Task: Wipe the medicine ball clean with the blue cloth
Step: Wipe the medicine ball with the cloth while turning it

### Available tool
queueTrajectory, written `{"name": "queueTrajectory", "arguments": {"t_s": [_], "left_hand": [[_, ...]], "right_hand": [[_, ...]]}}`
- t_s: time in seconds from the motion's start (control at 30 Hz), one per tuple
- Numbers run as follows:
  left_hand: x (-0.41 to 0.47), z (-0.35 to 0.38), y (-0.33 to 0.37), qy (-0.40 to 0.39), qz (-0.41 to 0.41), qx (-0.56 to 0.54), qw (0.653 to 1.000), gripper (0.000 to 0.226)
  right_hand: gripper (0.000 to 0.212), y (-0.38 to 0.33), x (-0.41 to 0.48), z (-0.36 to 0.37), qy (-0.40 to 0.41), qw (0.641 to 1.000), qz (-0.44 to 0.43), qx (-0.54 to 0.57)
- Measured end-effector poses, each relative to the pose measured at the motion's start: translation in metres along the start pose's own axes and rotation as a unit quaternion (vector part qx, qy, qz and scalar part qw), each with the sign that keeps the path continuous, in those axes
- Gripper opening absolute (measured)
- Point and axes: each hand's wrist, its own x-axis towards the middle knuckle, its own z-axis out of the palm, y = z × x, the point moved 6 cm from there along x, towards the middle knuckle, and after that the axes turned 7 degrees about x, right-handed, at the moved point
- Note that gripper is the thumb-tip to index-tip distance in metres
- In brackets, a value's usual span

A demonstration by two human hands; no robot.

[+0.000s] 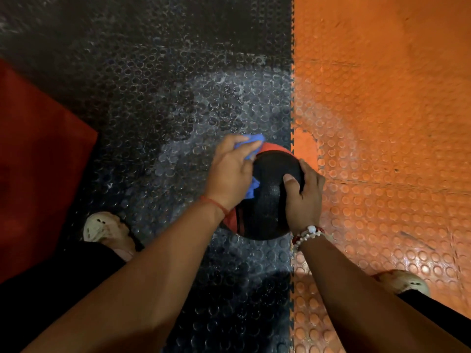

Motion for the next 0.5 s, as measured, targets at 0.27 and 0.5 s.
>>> {"name": "queueTrajectory", "arguments": {"t_s": [0.27, 0.5], "left_hand": [[0.025, 0.004, -0.035, -0.047, -0.150, -0.027, 0.987, 0.032], [-0.009, -0.003, -0.056, -0.003, -0.221, -0.066, 0.973, 0.032]], "right_hand": [[0.076, 0.001, -0.002, -0.002, 0.006, 1.000, 0.005, 0.004], [0.079, 0.003, -0.003, -0.007, -0.004, 1.000, 0.002, -0.015]]}}
